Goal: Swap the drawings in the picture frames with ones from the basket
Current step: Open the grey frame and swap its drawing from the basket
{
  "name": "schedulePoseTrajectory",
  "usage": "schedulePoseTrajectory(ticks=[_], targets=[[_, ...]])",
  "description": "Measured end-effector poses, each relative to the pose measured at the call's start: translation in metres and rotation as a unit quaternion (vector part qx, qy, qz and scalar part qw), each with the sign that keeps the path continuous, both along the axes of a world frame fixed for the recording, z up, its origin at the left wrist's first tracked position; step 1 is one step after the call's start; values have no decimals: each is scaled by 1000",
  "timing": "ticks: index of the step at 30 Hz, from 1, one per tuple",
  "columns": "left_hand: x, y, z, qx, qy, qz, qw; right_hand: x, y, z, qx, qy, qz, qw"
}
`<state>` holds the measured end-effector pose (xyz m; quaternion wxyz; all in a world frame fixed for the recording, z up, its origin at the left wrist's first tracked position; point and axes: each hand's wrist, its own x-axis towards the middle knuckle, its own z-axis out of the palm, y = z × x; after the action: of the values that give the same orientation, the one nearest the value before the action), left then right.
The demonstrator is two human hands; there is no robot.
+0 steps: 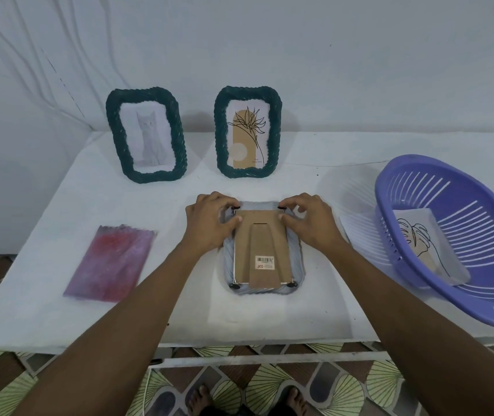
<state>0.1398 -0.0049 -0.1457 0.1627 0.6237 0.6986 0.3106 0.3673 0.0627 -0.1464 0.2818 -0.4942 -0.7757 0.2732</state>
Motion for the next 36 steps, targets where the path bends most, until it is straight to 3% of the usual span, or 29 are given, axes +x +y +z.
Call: schedulePoseTrajectory(ticks=[13, 19, 27, 36], targets=[[-3, -2, -5, 14, 7, -31, 999, 6, -3, 5, 6, -3, 31, 1000], [-4, -25, 0, 21, -135, -23, 990, 16, -14, 12, -31, 27, 51, 998], [-3, -94, -11, 23, -47, -152, 987, 48, -74, 4, 10, 1, 141, 990], [3, -105, -12, 27, -52, -140, 988, 54, -92, 7, -17, -22, 143, 989]])
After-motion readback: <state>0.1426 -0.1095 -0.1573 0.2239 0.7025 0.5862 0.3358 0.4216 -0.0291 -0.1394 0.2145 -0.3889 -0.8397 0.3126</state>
